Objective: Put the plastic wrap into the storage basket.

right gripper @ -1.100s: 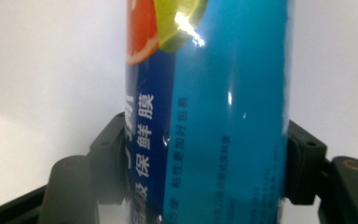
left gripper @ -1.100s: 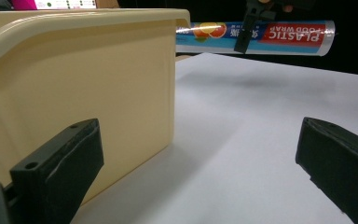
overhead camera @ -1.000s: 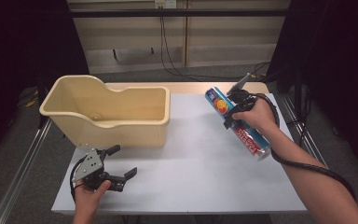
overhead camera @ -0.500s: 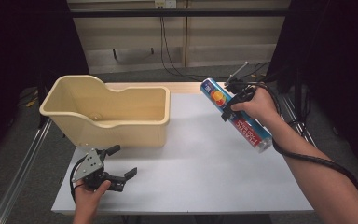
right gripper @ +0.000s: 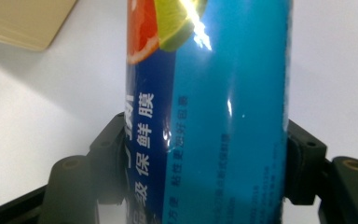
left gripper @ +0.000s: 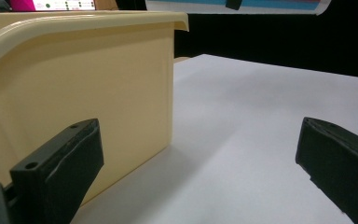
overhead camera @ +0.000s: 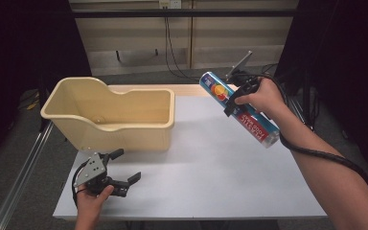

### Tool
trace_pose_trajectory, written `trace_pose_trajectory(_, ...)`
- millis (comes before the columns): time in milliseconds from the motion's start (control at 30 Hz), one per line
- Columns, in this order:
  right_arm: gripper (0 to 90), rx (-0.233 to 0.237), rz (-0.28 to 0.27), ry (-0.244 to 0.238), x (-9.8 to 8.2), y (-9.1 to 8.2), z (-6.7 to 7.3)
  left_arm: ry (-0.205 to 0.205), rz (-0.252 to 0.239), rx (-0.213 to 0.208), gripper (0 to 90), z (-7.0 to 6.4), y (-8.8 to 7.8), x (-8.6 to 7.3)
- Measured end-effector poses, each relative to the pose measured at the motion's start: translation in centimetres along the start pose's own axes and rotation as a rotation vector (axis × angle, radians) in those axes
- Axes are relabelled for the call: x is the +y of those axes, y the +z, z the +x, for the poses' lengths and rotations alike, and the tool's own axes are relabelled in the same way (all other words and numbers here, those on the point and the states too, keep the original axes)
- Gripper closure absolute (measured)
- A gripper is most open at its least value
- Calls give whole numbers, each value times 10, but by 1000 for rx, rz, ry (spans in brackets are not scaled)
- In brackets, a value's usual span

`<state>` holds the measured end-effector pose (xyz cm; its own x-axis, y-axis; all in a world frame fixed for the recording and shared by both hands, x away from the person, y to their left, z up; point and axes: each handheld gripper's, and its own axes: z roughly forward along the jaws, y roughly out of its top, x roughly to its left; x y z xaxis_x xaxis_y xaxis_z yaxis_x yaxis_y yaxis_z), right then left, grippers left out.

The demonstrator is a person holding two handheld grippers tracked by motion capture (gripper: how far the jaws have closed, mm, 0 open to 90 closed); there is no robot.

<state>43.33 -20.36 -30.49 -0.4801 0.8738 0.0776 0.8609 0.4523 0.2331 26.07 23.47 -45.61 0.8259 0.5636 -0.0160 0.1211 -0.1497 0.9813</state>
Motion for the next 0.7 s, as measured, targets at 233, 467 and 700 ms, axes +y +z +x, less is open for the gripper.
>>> trace_pose_trajectory(233, 319, 14, -23, -51, 10, -9, 10, -1, -7, 4, 5, 0, 0, 0)
trace_pose_trajectory(467, 319, 29, -25, -96, 22, -12, 22, 0, -9, 2, 5, 0, -2, 0)
trace_pose_trajectory(700, 319, 47, -29, -145, 32, -11, 34, 1, -9, 6, 5, 1, -3, 0)
